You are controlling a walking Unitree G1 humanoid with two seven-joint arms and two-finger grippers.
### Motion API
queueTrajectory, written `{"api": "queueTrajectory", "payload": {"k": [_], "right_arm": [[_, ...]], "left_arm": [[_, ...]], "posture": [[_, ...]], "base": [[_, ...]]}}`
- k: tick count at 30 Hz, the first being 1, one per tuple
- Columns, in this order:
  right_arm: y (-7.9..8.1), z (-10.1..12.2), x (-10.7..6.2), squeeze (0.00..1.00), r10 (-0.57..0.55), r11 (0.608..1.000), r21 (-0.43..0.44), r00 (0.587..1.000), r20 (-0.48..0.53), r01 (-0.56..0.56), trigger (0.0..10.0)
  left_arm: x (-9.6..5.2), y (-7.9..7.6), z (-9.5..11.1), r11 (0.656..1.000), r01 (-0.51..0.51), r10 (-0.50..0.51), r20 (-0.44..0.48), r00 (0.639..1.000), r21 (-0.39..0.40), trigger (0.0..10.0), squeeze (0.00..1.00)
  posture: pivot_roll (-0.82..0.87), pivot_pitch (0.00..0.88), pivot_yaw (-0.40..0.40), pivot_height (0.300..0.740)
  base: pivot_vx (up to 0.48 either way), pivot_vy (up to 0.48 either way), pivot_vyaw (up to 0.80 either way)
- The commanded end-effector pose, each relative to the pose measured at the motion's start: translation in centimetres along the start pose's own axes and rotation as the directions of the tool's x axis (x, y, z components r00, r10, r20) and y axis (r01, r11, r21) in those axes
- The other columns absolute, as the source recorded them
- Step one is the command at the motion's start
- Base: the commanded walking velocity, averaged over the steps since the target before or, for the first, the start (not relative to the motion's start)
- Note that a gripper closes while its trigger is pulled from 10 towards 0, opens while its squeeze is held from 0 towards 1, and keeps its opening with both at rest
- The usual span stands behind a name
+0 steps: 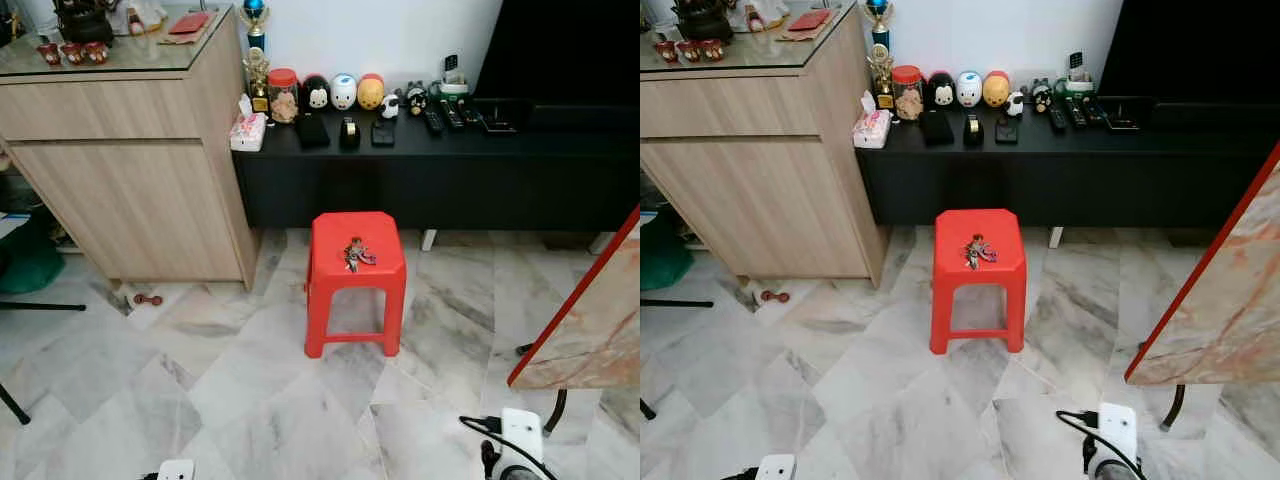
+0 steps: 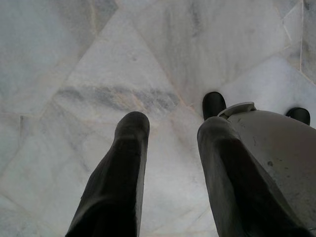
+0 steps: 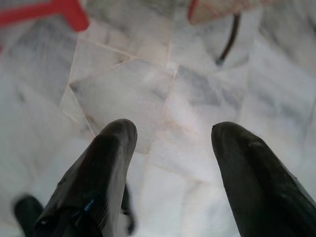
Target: Hang keys on a hook
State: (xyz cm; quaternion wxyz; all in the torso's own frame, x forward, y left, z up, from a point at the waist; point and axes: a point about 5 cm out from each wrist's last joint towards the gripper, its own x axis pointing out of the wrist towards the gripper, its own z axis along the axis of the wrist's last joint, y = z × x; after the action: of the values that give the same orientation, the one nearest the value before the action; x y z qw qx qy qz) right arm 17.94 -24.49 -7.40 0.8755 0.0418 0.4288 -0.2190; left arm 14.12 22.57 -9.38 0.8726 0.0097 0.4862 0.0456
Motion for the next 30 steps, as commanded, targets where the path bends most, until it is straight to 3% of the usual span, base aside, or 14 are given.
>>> {"api": "queueTrajectory", "payload": {"k": [1, 3, 5, 6, 8, 9, 10, 11, 12, 14, 17, 25, 28, 30], "right_arm": [[-0.3, -0.3, 0.0, 0.0, 0.001, 0.999, 0.053, 1.0, -0.019, 0.0, 10.0], [-0.1, -0.3, 0.0, 0.0, 0.02, 0.998, 0.055, 1.0, -0.019, -0.019, 10.0], [0.0, -0.2, 0.0, 0.0, 0.02, 0.989, 0.148, 1.0, -0.022, -0.016, 10.0], [0.0, -0.2, 0.0, 0.0, 0.02, 0.989, 0.148, 1.0, -0.022, -0.016, 10.0], [0.2, 0.5, 0.1, 0.0, 0.063, 0.925, 0.375, 0.998, 0.015, -0.064, 10.0], [1.9, 4.5, 0.0, 0.0, 0.242, 0.671, 0.625, 0.915, 0.322, -0.398, 10.0], [2.2, 5.8, -0.3, 0.0, 0.267, 0.573, 0.642, 0.857, 0.44, -0.508, 10.0], [2.3, 6.4, -0.5, 0.0, 0.282, 0.52, 0.638, 0.819, 0.5, -0.568, 10.0], [2.4, 6.5, -0.5, 0.0, 0.288, 0.508, 0.634, 0.809, 0.512, -0.583, 10.0], [1.0, 5.4, -0.1, 0.0, 0.217, 0.606, 0.658, 0.889, 0.403, -0.446, 10.0], [0.7, 4.9, 0.0, 0.0, 0.219, 0.678, 0.613, 0.908, 0.357, -0.405, 10.0], [0.1, 4.5, -0.1, 0.0, 0.218, 0.656, 0.625, 0.899, 0.38, -0.424, 10.0], [0.0, 4.3, -0.1, 0.0, 0.208, 0.678, 0.617, 0.909, 0.36, -0.399, 10.0], [-0.3, 3.7, 0.0, 0.0, 0.177, 0.731, 0.591, 0.931, 0.318, -0.341, 10.0]], "left_arm": [[-0.1, 0.1, -0.5, 1.0, 0.006, -0.005, -0.021, 1.0, 0.02, 10.0, 0.0], [-0.1, 0.0, -0.5, 1.0, 0.005, -0.005, -0.021, 1.0, 0.019, 10.0, 0.0], [-0.1, 0.1, -0.5, 1.0, 0.002, -0.002, -0.019, 1.0, 0.016, 10.0, 0.0], [-0.1, 0.1, -0.5, 1.0, 0.002, -0.002, -0.019, 1.0, 0.016, 10.0, 0.0], [-0.1, 0.1, -0.5, 1.0, 0.0, 0.0, -0.019, 1.0, 0.016, 10.0, 0.0], [-0.1, 0.1, -0.4, 1.0, -0.002, 0.002, -0.018, 1.0, 0.014, 10.0, 0.0], [-0.1, 0.2, -0.4, 1.0, -0.003, 0.004, -0.017, 1.0, 0.013, 10.0, 0.0], [-0.1, 0.2, -0.4, 1.0, -0.005, 0.005, -0.016, 1.0, 0.012, 10.0, 0.0], [-0.1, 0.2, -0.4, 1.0, -0.005, 0.005, -0.015, 1.0, 0.012, 10.0, 0.0], [-0.1, 0.2, -0.4, 1.0, -0.006, 0.006, -0.015, 1.0, 0.015, 10.0, 0.0], [-0.1, 0.3, -0.4, 1.0, -0.008, 0.008, -0.016, 1.0, 0.015, 10.0, 0.0], [-0.1, 0.2, -0.3, 1.0, -0.006, 0.006, -0.014, 1.0, 0.017, 10.0, 0.0], [-0.1, 0.3, -0.3, 1.0, -0.006, 0.007, -0.013, 1.0, 0.018, 10.0, 0.0], [-0.1, 0.3, -0.2, 1.0, -0.008, 0.008, -0.011, 1.0, 0.018, 10.0, 0.0]], "posture": [[-0.12, 0.0, 0.028, 0.74], [-0.12, 0.0, 0.027, 0.74], [-0.12, 0.0, 0.028, 0.74], [-0.12, 0.0, 0.028, 0.74], [-0.11, 0.0, 0.028, 0.74], [-0.1, 0.0, 0.029, 0.74], [-0.11, 0.0, 0.032, 0.74], [-0.11, 0.0, 0.032, 0.74], [-0.11, 0.0, 0.032, 0.74], [-0.12, 0.0, 0.03, 0.74], [-0.12, 0.0, 0.03, 0.74], [-0.12, 0.0, 0.034, 0.74], [-0.12, 0.0, 0.035, 0.74], [-0.11, 0.0, 0.035, 0.74]], "base": [[0.0, 0.0, 0.0], [0.0, 0.0, 0.0], [0.0, 0.0, 0.0], [0.0, 0.0, 0.0], [0.0, 0.0, 0.0], [0.0, 0.0, 0.0], [0.0, 0.0, 0.0], [0.0, 0.0, 0.0], [0.0, 0.0, 0.0], [0.0, 0.0, 0.0], [0.0, 0.0, 0.0], [0.0, 0.0, 0.0], [0.0, 0.0, 0.0], [0.0, 0.0, 0.0]]}}
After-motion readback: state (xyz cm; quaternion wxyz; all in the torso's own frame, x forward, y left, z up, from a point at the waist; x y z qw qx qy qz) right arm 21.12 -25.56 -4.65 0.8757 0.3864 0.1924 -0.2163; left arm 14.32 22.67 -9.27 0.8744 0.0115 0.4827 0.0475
